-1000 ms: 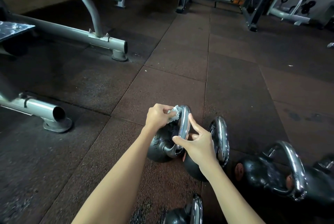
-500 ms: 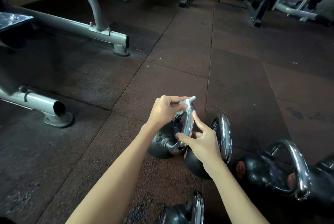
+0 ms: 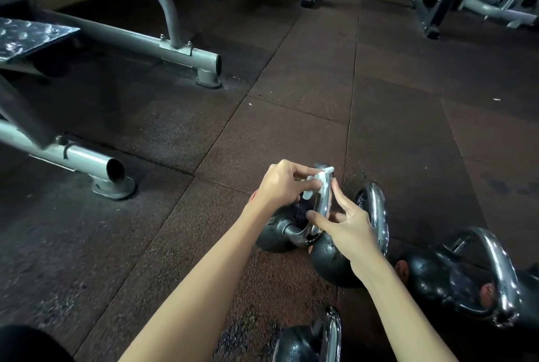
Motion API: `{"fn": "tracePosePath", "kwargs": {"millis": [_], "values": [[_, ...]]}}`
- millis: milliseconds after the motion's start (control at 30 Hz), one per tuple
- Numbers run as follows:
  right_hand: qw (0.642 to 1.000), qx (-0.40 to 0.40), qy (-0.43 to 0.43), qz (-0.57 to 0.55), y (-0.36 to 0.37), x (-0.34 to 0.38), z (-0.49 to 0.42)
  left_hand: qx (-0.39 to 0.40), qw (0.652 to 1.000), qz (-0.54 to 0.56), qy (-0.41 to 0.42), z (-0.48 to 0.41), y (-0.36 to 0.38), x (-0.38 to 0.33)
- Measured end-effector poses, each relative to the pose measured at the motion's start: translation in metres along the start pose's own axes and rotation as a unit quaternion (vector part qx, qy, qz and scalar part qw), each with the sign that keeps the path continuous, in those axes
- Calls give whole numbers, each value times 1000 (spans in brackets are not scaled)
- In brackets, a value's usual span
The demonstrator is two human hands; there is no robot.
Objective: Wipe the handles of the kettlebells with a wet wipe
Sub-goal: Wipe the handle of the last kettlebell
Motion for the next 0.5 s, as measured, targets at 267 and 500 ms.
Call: {"fn": "tracePosePath", "kwargs": {"millis": [267,500], "values": [[996,43,68,25,-13,6,-2,27,999,33,9,35,6,8],[994,86,68,28,-12,9,-9,5,999,48,26,58,0,11]]}}
Point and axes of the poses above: each hand's wrist, its own z-axis away from the middle knuckle, its own y-axis out of the palm, x = y × z, the point moved 2 cm from there along -z, towards the middle knuckle, and after that the axes turned 10 degrees about y, right-handed, at the moved point
